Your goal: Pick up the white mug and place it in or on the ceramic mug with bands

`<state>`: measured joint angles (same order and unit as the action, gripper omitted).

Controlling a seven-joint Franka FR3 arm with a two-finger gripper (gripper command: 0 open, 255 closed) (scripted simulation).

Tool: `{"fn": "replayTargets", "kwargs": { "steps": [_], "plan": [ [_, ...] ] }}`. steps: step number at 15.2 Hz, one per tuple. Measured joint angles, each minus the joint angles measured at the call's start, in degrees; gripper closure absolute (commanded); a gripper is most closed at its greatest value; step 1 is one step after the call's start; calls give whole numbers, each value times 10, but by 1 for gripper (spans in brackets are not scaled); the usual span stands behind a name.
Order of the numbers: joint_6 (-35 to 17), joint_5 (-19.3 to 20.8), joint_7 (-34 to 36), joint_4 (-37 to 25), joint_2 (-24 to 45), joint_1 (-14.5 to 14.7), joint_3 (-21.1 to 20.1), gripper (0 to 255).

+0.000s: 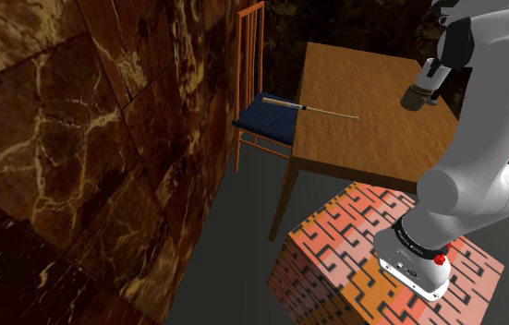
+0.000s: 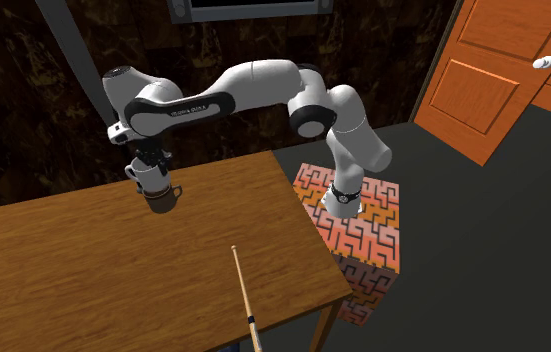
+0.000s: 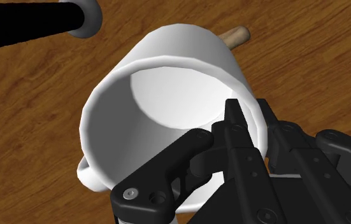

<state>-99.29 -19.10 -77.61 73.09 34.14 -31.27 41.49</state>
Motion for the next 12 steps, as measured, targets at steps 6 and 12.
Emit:
{"fn": "replayTargets", "kwargs": {
  "steps": [6, 12],
  "plan": [
    [-25, -2, -3, 23, 1, 4, -1, 255],
    [-26, -3, -3, 24, 2, 5, -1, 0]
  ]
}}
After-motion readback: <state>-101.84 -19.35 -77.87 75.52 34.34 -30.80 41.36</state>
